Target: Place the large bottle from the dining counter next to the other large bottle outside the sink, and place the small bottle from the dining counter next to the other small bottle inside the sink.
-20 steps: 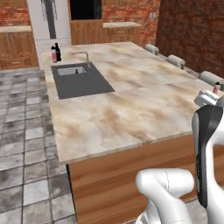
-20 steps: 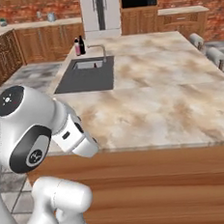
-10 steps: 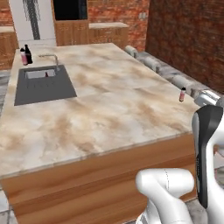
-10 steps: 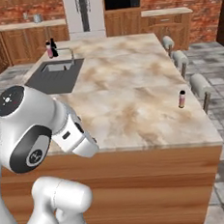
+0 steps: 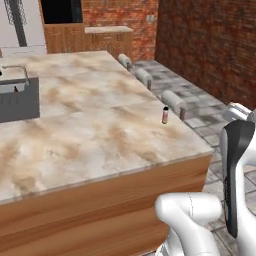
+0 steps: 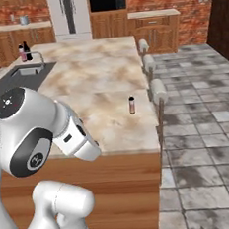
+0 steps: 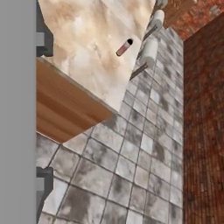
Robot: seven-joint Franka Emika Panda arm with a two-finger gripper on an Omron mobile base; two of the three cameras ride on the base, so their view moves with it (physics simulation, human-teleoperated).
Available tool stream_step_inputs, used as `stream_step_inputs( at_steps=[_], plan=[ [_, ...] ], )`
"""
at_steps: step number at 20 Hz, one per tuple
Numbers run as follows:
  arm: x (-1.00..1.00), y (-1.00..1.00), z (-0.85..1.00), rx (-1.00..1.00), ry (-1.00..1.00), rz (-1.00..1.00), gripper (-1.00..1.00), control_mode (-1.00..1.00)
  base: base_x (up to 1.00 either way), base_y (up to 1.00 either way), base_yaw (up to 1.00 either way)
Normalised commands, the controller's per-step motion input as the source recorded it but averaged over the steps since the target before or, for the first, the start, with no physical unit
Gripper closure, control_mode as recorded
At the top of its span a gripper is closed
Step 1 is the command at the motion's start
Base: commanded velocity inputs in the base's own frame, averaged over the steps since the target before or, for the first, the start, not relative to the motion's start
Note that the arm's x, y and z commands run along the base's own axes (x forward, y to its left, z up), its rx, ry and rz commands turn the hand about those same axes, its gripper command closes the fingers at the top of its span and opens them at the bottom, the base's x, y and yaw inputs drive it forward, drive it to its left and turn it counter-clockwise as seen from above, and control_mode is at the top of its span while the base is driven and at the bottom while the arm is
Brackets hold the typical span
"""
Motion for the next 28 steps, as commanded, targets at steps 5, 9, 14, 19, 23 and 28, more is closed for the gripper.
stream_step_inputs(
  at_steps=[5,9,14,19,23,28],
  plan=[
    [0.0,0.0,0.0,0.0,0.0,0.0,-1.0,1.0,0.0,-1.0,0.02],
    [0.0,0.0,0.0,0.0,0.0,0.0,-1.0,1.0,0.0,-1.0,0.02],
    [0.0,0.0,0.0,0.0,0.0,0.0,-1.0,1.0,0.02,-1.0,0.02],
    [0.0,0.0,0.0,0.0,0.0,0.0,-1.0,1.0,0.1,-0.84,0.06],
    [0.0,0.0,0.0,0.0,0.0,0.0,-1.0,1.0,0.04,-0.34,0.16],
    [0.0,0.0,0.0,0.0,0.0,0.0,-1.0,1.0,0.0,0.01,0.25]
  ],
)
